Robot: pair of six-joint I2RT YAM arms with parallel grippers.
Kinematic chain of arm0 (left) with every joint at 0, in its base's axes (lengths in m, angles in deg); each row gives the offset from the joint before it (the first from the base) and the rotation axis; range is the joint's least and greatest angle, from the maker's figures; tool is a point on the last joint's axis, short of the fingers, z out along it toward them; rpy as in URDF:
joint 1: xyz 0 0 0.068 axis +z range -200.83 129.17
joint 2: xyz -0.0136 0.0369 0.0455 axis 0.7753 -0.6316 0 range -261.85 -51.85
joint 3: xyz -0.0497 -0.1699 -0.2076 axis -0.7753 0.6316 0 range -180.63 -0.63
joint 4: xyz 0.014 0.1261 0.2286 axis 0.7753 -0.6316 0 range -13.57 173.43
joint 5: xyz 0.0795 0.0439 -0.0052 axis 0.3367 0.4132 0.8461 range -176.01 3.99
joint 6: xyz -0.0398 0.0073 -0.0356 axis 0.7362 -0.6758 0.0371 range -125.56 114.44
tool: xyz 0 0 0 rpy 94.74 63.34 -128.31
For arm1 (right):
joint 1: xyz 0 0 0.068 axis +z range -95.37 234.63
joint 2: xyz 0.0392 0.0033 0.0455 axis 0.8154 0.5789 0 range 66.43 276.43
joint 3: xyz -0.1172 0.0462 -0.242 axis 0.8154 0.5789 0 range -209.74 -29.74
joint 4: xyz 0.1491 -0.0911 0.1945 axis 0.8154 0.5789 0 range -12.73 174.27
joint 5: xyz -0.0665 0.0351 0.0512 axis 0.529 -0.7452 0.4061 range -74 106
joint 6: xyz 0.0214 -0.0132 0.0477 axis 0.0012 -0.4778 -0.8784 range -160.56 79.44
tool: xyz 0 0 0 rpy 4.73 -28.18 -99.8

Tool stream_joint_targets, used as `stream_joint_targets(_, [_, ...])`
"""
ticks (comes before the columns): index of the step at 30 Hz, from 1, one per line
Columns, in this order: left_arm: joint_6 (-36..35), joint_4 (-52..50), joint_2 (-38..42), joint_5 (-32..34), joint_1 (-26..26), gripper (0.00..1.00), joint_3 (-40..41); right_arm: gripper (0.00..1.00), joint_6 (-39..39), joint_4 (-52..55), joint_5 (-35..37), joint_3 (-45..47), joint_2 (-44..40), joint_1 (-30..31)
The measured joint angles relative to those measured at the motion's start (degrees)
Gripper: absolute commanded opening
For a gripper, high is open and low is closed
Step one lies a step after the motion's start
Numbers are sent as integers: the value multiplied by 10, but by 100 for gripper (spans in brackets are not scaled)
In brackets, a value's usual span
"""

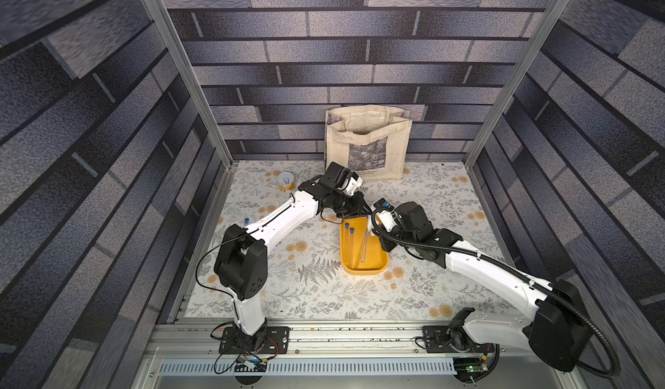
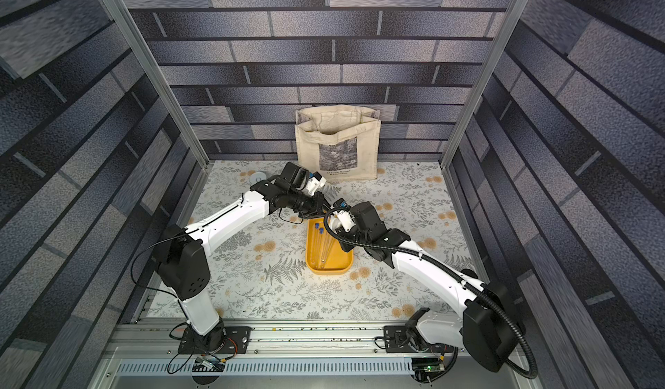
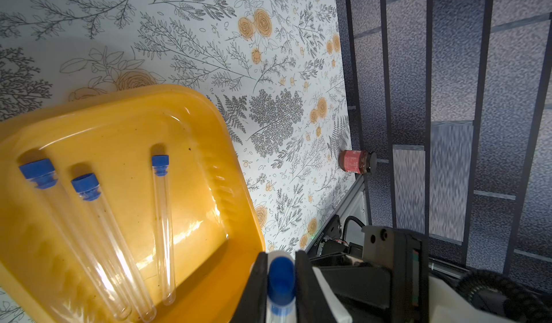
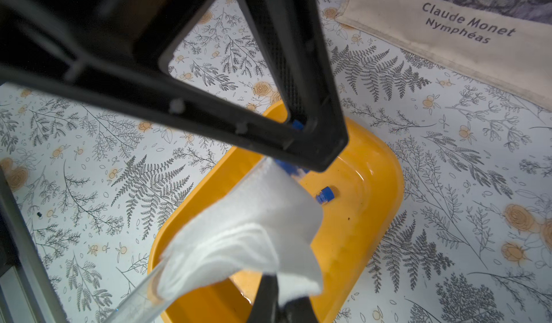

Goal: Wipe the exteriors of test tubes
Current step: Wipe the dirt from the test tube.

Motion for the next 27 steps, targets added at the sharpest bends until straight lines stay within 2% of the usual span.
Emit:
stream_joint_targets(7, [0, 0, -9, -1, 0, 15, 0, 0, 9, -1, -11, 29, -23, 19])
stream_joint_targets(18, [0, 0, -11, -2, 0, 15, 0, 0, 10, -1, 9, 108, -87, 121])
stream_joint_targets(23, [0, 0, -11, -3, 0, 15, 0, 0, 8, -1, 28, 114, -88, 125])
stream_joint_targets(27, [0, 0, -11, -4, 0, 15, 0, 0, 8, 0, 27, 101, -76, 102])
